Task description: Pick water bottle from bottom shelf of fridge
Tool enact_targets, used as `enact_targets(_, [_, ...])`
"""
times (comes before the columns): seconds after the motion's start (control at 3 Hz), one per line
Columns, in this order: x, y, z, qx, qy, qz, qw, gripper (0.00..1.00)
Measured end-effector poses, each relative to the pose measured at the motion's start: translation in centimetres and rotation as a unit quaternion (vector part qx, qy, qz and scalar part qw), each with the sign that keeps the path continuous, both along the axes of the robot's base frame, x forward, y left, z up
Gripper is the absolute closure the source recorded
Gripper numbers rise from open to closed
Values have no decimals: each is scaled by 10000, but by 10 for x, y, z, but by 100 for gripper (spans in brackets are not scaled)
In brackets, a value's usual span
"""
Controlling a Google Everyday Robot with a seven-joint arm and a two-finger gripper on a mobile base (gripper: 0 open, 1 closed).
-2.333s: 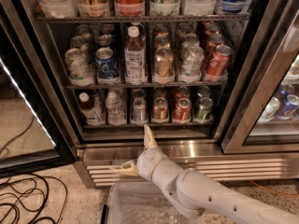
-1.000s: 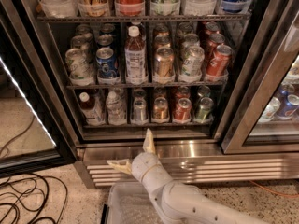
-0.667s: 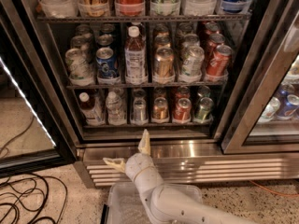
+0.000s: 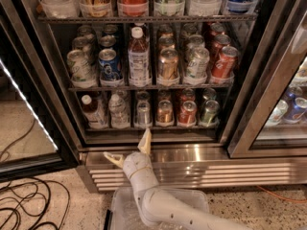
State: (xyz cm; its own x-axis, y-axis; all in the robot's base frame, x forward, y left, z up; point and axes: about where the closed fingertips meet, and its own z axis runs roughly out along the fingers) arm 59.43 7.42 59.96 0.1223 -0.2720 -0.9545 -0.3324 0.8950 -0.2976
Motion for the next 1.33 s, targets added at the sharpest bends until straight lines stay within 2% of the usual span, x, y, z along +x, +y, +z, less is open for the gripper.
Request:
enact_targets(0.33, [18, 4, 6, 94, -306, -179, 9993, 4])
enact_targets(0.67, [31, 7, 10, 234, -536, -348, 9977, 23])
enact_targets(1.0, [38, 7, 12, 357, -674, -591, 9953, 46])
enact_targets(1.33, [43, 13, 12, 473, -710, -701, 9939, 65])
